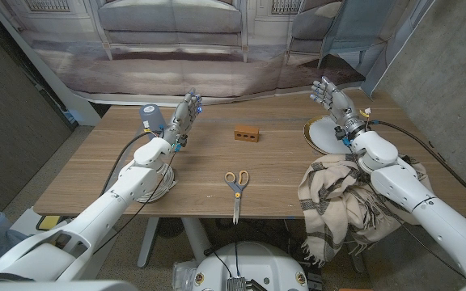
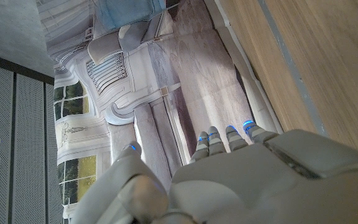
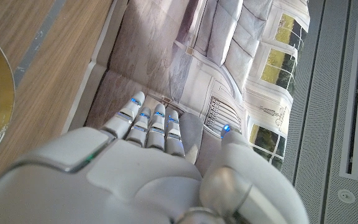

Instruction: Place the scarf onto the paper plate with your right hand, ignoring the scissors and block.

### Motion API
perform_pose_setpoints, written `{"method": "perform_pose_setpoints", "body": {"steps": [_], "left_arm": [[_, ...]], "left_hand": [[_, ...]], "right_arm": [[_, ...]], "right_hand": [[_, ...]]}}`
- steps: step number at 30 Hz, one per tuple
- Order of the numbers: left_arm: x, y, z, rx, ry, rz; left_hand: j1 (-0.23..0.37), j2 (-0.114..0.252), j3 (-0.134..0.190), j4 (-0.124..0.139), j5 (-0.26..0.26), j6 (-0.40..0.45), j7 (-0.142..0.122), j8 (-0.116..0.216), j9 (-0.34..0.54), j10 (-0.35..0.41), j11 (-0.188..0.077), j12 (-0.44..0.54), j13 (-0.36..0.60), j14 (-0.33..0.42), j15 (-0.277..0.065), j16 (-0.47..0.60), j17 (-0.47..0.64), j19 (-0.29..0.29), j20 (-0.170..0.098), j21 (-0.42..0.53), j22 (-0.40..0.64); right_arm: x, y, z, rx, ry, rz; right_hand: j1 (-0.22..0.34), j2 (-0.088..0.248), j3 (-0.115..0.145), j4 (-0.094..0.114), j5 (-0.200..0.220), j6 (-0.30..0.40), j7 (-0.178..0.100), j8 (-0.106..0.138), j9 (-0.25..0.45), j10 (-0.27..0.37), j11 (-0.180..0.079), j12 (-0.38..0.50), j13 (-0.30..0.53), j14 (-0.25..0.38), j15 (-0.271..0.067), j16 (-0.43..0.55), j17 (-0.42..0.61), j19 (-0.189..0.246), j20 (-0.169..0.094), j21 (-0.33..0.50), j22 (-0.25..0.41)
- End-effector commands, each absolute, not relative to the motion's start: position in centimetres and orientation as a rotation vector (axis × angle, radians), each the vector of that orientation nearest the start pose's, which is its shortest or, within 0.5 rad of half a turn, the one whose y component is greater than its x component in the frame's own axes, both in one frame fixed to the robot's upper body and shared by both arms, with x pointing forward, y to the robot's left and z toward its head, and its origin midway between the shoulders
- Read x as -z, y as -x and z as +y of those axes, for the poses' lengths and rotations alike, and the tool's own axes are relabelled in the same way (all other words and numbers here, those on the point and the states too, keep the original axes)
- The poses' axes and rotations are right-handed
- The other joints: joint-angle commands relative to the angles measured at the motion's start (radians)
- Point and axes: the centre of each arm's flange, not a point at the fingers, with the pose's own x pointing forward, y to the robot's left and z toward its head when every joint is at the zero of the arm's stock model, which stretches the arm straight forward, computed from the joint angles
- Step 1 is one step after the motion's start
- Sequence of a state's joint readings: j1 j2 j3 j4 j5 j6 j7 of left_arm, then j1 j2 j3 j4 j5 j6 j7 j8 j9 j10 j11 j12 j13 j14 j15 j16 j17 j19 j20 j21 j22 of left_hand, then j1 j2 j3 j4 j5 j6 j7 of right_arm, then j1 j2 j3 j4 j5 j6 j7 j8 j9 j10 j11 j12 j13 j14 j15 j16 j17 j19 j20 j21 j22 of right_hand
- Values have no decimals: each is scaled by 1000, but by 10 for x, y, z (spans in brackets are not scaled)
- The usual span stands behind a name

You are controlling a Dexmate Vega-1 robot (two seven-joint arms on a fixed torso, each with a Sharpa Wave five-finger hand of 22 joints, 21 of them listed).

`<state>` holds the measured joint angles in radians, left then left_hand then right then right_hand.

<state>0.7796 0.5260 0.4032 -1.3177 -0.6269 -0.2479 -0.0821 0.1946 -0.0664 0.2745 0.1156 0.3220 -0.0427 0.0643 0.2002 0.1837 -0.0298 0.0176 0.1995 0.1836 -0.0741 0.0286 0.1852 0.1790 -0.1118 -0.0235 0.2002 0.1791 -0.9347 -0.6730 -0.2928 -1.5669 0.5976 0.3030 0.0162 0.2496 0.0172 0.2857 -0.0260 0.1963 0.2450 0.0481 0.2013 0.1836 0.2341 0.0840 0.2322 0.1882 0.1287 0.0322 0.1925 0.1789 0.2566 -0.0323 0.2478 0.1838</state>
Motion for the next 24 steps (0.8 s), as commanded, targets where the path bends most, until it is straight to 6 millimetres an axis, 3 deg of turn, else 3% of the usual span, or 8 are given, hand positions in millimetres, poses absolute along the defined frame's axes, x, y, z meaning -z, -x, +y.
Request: {"method": "perform_pose_setpoints", "body": {"steps": [1, 24], "left_arm": [[-6, -653, 271, 294, -38, -618], [-7, -655, 258, 320, -50, -626]], "left_hand": [[13, 0, 1, -4, 6, 12, 2, 1, 2, -1, 4, 2, 3, -8, 4, 2, 4, -3, 5, -1, 2], [17, 4, -2, -6, 7, 14, 1, 0, 2, -2, 4, 1, 3, -10, 5, 2, 4, -5, 9, -1, 2]], "right_arm": [[-24, -573, -308, -236, 137, -789], [-12, -539, -319, -200, 200, -844]], "right_hand": [[7, 6, 4, -7, -2, 4, -2, 4, 5, 6, -4, 3, 2, 10, 0, 3, 4, 7, 2, -4, 2], [10, 6, 4, -12, -2, 7, -9, 3, 5, 11, -8, 3, 1, 15, -4, 1, 3, 12, 3, -7, 2]]}}
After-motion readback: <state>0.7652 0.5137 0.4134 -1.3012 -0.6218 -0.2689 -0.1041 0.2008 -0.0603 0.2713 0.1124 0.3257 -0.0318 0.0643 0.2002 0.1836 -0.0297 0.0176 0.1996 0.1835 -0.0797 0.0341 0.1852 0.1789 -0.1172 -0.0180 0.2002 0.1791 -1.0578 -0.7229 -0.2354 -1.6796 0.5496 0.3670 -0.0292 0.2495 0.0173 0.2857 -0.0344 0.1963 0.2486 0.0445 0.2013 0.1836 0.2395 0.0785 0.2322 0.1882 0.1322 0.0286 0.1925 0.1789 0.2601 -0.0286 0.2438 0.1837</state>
